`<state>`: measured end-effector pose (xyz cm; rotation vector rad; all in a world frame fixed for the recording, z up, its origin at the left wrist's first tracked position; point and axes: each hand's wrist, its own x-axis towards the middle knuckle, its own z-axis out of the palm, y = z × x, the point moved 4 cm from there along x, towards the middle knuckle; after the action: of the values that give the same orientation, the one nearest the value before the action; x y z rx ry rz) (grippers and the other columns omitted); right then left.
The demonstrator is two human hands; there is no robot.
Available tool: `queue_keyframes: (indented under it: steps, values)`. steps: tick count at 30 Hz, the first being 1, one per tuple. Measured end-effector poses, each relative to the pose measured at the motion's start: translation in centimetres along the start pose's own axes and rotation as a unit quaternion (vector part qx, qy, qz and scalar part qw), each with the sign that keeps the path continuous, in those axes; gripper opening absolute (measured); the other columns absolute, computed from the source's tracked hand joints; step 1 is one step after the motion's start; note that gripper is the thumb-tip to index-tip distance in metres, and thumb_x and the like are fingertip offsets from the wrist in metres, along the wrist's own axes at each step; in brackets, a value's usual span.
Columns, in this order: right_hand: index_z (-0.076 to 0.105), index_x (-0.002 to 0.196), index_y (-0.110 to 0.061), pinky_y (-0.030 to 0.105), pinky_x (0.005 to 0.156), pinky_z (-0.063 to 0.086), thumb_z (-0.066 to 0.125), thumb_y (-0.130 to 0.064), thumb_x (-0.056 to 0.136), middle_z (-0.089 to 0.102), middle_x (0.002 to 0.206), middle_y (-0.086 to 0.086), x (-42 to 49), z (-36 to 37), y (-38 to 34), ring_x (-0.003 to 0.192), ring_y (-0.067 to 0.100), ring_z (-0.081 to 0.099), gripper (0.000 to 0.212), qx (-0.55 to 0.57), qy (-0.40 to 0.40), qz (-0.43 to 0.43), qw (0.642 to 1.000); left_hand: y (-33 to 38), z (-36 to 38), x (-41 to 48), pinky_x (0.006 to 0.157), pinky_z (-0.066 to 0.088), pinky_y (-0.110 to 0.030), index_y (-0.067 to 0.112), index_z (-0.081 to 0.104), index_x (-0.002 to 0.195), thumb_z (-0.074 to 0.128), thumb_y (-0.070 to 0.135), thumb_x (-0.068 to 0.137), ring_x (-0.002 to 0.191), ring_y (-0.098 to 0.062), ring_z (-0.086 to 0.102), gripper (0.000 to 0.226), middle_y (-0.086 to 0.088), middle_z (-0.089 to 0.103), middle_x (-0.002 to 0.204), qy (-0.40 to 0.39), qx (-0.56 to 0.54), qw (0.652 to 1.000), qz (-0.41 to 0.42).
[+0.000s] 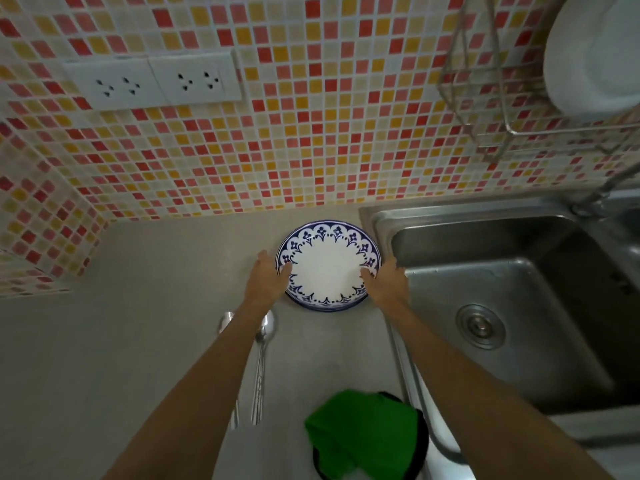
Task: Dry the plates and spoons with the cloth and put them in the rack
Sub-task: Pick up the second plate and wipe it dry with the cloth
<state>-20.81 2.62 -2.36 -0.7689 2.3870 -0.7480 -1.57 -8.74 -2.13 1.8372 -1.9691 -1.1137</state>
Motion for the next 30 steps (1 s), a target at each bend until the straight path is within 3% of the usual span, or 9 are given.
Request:
queue_keyframes:
  steps: [4,10,16,18,22,26,30]
  values:
    - [0.042,0.129,-0.001,0.039,0.092,0.043,0.05,-0.011,0.092,0.052,0.129,0.022,0.5,1.1,0.4,0.117,0.037,0.05,0.04,0.041,0.003,-0.017,0.999,-1.1,1.5,0.6,0.103,0.037,-0.035,0.008,0.032,0.143,0.048,0.014,0.095,0.126,-0.032,0.048,0.051,-0.014,0.049,0.14,-0.033,-0.058,0.997,0.036]
    - [0.048,0.13,-0.003,0.036,0.095,0.043,0.045,0.005,0.086,0.056,0.125,0.022,0.4,1.4,0.4,0.117,0.036,0.052,0.045,0.126,0.04,-0.044,0.99,-1.9,1.8,0.8,0.103,0.039,-0.038,0.01,0.032,0.145,0.045,0.003,0.091,0.124,-0.031,0.05,0.056,-0.013,0.05,0.139,-0.01,-0.098,0.991,0.09]
    - [0.045,0.131,-0.002,0.03,0.094,0.04,0.041,0.005,0.09,0.053,0.13,0.017,-0.2,1.4,0.3,0.119,0.032,0.051,0.042,0.168,0.053,-0.035,0.984,-3.0,2.2,1.0,0.107,0.04,-0.048,0.01,0.034,0.144,0.042,0.025,0.076,0.126,-0.029,0.049,0.07,-0.013,0.051,0.138,-0.018,-0.169,0.981,0.095]
    - [0.045,0.131,-0.004,0.036,0.097,0.041,0.043,0.0,0.091,0.052,0.131,0.017,-0.4,1.6,0.3,0.119,0.033,0.051,0.041,0.165,0.064,-0.038,0.983,-3.1,2.1,0.7,0.107,0.039,-0.051,0.011,0.035,0.143,0.044,0.025,0.078,0.127,-0.028,0.049,0.068,-0.012,0.05,0.139,-0.017,-0.191,0.976,0.101]
    - [0.046,0.13,-0.006,0.051,0.109,0.032,0.042,-0.002,0.09,0.05,0.134,0.017,-0.7,1.5,0.1,0.129,0.035,0.042,0.04,0.156,0.08,-0.051,0.983,-1.6,0.8,-0.7,0.108,0.038,-0.05,0.012,0.036,0.143,0.046,0.009,0.09,0.127,-0.025,0.048,0.054,-0.01,0.049,0.14,-0.012,-0.235,0.964,0.121]
    - [0.043,0.134,-0.006,0.038,0.102,0.041,0.039,0.003,0.091,0.053,0.132,0.014,-1.6,-1.0,-0.8,0.123,0.03,0.048,0.044,0.25,0.079,-0.064,0.963,1.3,-0.7,-2.1,0.108,0.04,-0.043,0.015,0.037,0.143,0.041,0.0,0.094,0.126,-0.019,0.048,0.051,-0.006,0.05,0.14,0.0,-0.263,0.954,0.145]
    - [0.05,0.129,-0.011,0.042,0.099,0.045,0.037,0.005,0.088,0.059,0.12,0.01,-2.1,-4.4,-0.7,0.115,0.028,0.054,0.045,0.36,0.078,-0.043,0.929,5.2,-1.2,-4.5,0.105,0.043,-0.041,0.018,0.041,0.14,0.036,0.0,0.095,0.122,-0.016,0.049,0.049,-0.001,0.052,0.135,0.018,-0.276,0.946,0.171]
